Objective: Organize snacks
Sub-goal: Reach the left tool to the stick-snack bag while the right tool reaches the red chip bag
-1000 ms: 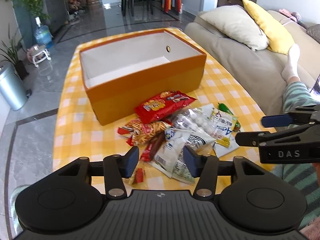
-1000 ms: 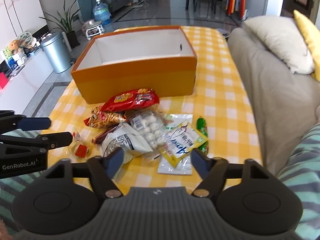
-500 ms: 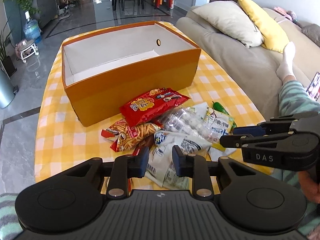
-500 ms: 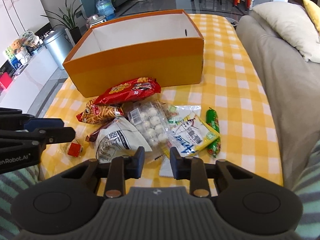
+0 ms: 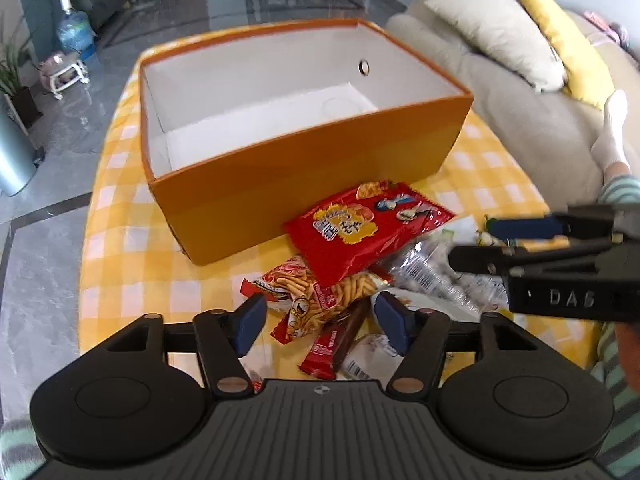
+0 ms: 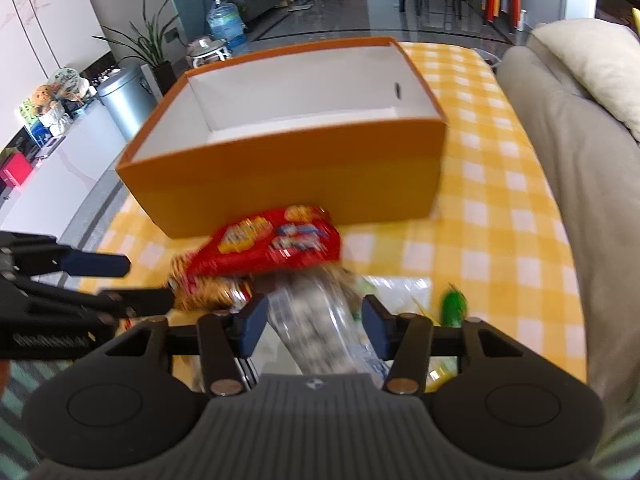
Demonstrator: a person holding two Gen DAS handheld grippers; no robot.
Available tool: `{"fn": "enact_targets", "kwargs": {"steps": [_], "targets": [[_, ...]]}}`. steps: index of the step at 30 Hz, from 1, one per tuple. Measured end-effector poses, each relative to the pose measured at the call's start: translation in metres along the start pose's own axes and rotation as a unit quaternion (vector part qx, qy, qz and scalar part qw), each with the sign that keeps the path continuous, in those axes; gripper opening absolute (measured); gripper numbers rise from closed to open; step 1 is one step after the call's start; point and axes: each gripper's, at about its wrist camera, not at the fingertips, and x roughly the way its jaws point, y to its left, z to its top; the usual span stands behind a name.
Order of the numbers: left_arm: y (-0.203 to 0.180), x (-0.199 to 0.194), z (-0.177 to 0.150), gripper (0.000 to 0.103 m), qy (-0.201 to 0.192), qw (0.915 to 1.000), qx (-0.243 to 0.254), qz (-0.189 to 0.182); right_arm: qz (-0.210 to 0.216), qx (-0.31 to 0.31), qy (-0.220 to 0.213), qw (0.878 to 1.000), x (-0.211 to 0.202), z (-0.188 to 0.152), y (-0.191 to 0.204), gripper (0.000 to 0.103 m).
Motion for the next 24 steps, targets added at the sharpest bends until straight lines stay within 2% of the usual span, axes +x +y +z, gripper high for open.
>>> {"fn": "enact_targets", "kwargs": {"steps": [4,7,11,16,20,24], "targets": [[0.01,0.016,0.002,0.078,0.018,0.9997,-0.017,-0.001,0.01,-0.014,-0.001,1.0,0.014,0.016,0.011,0.067],[0.015,0.023,0.003,0.081,0.015,0.9988,-0.046,-0.006,0.017,0.011,0.011,1.0,0.027,0.026,0.011,0.073],[0.013,0.035,0.002,0.082,0.026,0.9985,-0.046,-0.012,0.016,0.038,0.026,0.999,0.048,0.035,0.011,0.083],[0.016,0.046,0.003,0.082,0.034,0.9972,-0.063,-0.019,0.015,0.047,0.046,0.998,0.068,0.04,0.012,0.086],[0.015,0.053,0.005,0.089,0.04,0.9965,-0.071,-0.017,0.027,0.081,0.063,0.994,0.081,0.038,0.007,0.089],[0.016,0.058,0.006,0.091,0.045,0.9948,-0.09,-0.017,0.028,0.079,0.065,0.994,0.087,0.037,0.01,0.091]]}}
